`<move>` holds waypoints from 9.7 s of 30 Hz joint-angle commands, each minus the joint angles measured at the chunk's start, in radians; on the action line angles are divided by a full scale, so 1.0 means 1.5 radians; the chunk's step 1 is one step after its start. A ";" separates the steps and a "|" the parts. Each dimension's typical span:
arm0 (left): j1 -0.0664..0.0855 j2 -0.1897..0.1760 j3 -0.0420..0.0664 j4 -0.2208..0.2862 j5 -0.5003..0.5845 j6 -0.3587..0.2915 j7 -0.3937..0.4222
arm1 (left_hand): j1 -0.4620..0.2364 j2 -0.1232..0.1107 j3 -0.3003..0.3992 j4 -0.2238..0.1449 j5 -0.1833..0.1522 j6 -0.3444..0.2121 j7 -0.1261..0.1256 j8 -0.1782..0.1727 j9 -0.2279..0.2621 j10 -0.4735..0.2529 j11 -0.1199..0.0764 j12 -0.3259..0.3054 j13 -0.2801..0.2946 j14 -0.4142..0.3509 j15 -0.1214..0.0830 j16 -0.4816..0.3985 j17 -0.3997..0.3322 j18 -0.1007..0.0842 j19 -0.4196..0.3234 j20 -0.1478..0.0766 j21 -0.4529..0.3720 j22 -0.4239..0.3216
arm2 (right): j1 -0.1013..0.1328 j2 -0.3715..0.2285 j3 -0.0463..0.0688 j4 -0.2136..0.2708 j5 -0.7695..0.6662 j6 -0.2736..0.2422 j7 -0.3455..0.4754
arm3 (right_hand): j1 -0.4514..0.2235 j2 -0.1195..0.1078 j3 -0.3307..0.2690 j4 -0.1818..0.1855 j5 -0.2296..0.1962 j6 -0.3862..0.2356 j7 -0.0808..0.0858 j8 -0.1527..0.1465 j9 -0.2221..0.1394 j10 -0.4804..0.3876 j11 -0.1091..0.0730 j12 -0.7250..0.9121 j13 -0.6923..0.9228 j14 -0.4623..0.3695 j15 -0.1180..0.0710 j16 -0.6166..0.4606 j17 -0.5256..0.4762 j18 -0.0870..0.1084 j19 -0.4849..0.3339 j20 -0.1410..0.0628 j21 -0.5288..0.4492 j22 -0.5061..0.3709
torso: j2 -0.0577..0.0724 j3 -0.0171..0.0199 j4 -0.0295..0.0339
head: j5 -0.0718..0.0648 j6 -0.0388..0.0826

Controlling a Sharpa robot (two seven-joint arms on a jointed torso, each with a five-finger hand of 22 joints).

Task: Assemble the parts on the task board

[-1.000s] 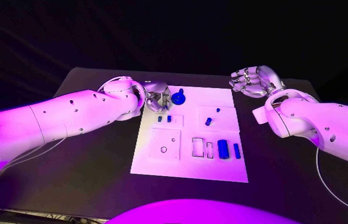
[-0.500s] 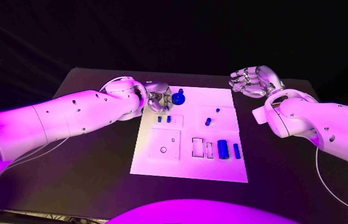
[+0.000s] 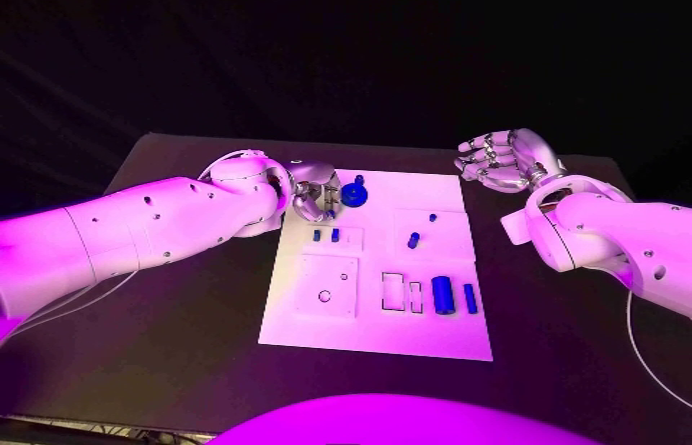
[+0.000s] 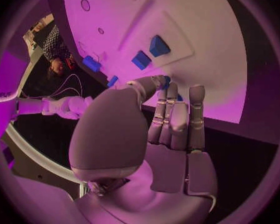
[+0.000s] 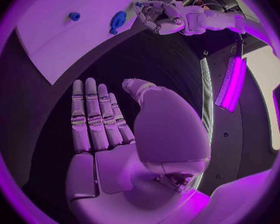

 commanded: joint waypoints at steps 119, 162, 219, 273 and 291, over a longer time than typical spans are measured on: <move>0.000 -0.125 0.014 0.088 0.912 -0.067 0.296 | -0.065 0.013 -0.078 0.042 0.002 -0.084 0.033 -0.061 -0.002 -0.104 0.036 0.007 0.004 -0.192 0.034 -0.166 -0.354 0.010 -0.038 0.032 -0.157 -0.134 | -0.031 0.083 0.000 -0.083 -0.582 0.276 -0.141 | 0.000 -0.021 0.061 -0.149 -0.093 0.126 -0.024 -0.030 0.014 0.095 -0.047 -0.105 0.004 0.279 -0.073 0.791 0.587 -0.053 0.256 -0.081 0.708 0.579 | 0.000 -0.0005 0.0011 | -0.049 0.024; 0.000 -0.127 0.014 0.091 0.897 -0.047 0.287 | -0.049 0.016 -0.078 0.033 0.004 -0.083 0.033 -0.058 -0.001 -0.105 0.036 0.009 0.001 -0.196 0.032 -0.170 -0.358 0.010 -0.033 0.030 -0.163 -0.140 | -0.046 0.107 -0.003 -0.078 -0.681 0.282 -0.215 | 0.024 0.027 0.119 -0.184 -0.124 0.183 -0.049 0.025 0.074 0.184 -0.077 -0.077 0.042 0.272 -0.097 0.828 0.588 -0.097 0.355 -0.101 0.918 0.756 | 0.000 -0.0003 0.0006 | -0.052 0.017; -0.001 -0.117 0.013 0.081 0.898 -0.050 0.289 | -0.046 0.016 -0.079 0.030 0.005 -0.086 0.034 -0.059 -0.002 -0.110 0.037 0.007 -0.001 -0.198 0.033 -0.173 -0.359 0.010 -0.033 0.029 -0.165 -0.141 | -0.065 0.111 0.006 0.127 -0.599 0.129 -0.164 | 0.017 0.026 0.131 -0.192 -0.126 0.187 -0.053 0.032 0.087 0.194 -0.080 -0.078 0.054 0.270 -0.100 0.822 0.570 -0.104 0.371 -0.103 0.946 0.779 | -0.001 -0.0018 0.0012 | -0.002 0.023; -0.001 -0.104 0.013 0.078 0.902 -0.058 0.280 | -0.045 0.017 -0.080 0.029 0.005 -0.086 0.035 -0.058 -0.002 -0.111 0.038 0.006 -0.001 -0.198 0.034 -0.173 -0.360 0.010 -0.032 0.029 -0.166 -0.141 | -0.129 0.192 -0.007 0.061 -0.635 0.168 -0.170 | 0.015 0.026 0.134 -0.194 -0.129 0.184 -0.052 0.031 0.089 0.193 -0.080 -0.080 0.056 0.270 -0.099 0.821 0.566 -0.103 0.367 -0.103 0.941 0.775 | 0.000 -0.0011 0.0003 | 0.037 -0.008; -0.001 -0.106 0.013 0.078 0.902 -0.055 0.277 | -0.044 0.018 -0.080 0.029 0.005 -0.086 0.035 -0.058 -0.003 -0.112 0.038 0.006 -0.002 -0.199 0.034 -0.174 -0.361 0.010 -0.031 0.029 -0.166 -0.142 | -0.131 0.192 -0.008 0.055 -0.660 0.176 -0.186 | 0.015 0.027 0.134 -0.194 -0.129 0.184 -0.052 0.031 0.089 0.193 -0.079 -0.081 0.056 0.270 -0.099 0.821 0.565 -0.103 0.367 -0.103 0.940 0.775 | 0.000 -0.0006 0.0001 | 0.038 -0.010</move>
